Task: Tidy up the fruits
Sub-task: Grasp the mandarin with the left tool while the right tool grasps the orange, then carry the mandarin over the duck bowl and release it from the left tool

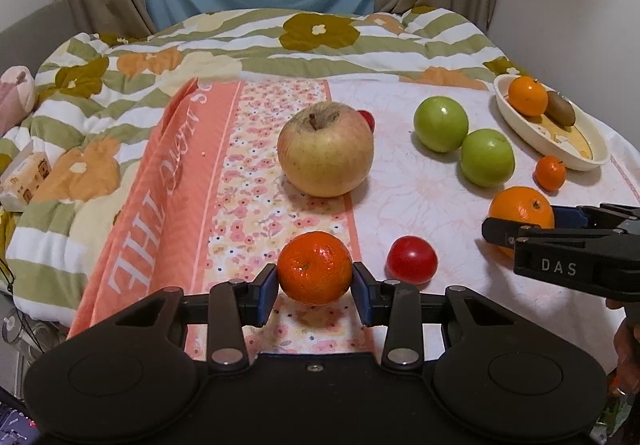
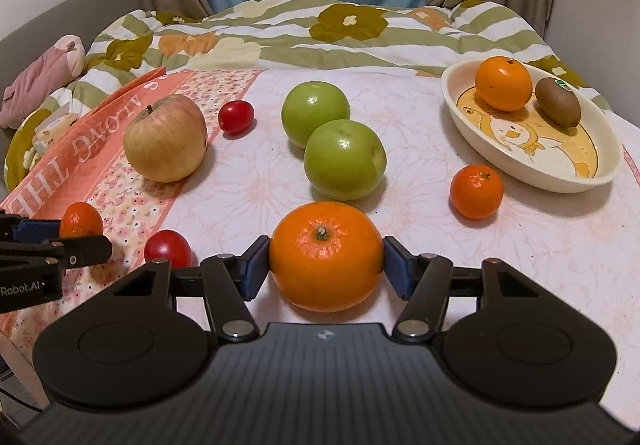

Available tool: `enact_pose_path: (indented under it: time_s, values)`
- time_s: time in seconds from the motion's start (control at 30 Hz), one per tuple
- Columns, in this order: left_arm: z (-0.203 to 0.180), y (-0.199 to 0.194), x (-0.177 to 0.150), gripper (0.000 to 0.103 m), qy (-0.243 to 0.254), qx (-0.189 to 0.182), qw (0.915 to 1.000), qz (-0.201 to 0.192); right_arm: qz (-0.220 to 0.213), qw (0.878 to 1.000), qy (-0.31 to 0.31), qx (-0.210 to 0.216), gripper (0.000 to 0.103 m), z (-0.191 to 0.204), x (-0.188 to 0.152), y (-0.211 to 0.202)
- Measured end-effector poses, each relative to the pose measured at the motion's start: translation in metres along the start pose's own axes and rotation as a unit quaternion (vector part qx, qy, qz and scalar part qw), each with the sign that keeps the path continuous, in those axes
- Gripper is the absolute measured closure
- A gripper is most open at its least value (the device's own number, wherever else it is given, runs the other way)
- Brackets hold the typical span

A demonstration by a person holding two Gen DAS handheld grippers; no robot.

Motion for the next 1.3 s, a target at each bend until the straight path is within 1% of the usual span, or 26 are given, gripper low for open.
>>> enact_pose_path:
  time_s: [0.27, 0.4, 0.63, 0.83, 1.0, 1.13, 1.3]
  values:
    - [-0.021, -0.021, 0.01, 0.06, 0.004, -0.003, 1.0, -0.005, -0.017, 1.0, 0.004, 0.007, 0.028, -0.013, 0.014, -0.03]
    - [-0.039, -0.035, 0.017, 0.06, 0.0, -0.017, 0.9998, -0.014, -0.018, 1.0, 0.011, 0.007, 0.028, -0.029, 0.022, -0.049]
    - [-0.074, -0.052, 0.033, 0.06, 0.007, -0.026, 0.9991, -0.034, -0.027, 0.999, 0.017, -0.004, 0.028, -0.062, 0.03, -0.079]
    - [-0.108, -0.062, 0.054, 0.06, 0.018, -0.038, 0.9978, -0.051, -0.029, 0.999, 0.028, -0.019, 0.029, -0.101, 0.036, -0.102]
    - [-0.141, -0.063, 0.072, 0.06, 0.027, -0.048, 0.9964, -0.064, -0.034, 0.998, 0.032, -0.031, 0.029, -0.141, 0.045, -0.114]
    - [-0.173, -0.057, 0.084, 0.06, 0.038, -0.056, 0.9954, -0.068, -0.038, 0.998, 0.032, -0.038, 0.029, -0.173, 0.052, -0.116]
    - [-0.207, -0.039, 0.096, 0.06, 0.05, -0.063, 0.9945, -0.067, -0.041, 0.998, 0.025, -0.043, 0.029, -0.212, 0.063, -0.108]
Point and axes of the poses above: each gripper's, at about its wrist camera, not at the fingertips, and y roughly the way its jaws point, z to its left, x to its top, the point moved 7 cm from there along y, roughly the way its jaws point, and after that the axes turned 3 degrees about -x, right-handed, at the moved point
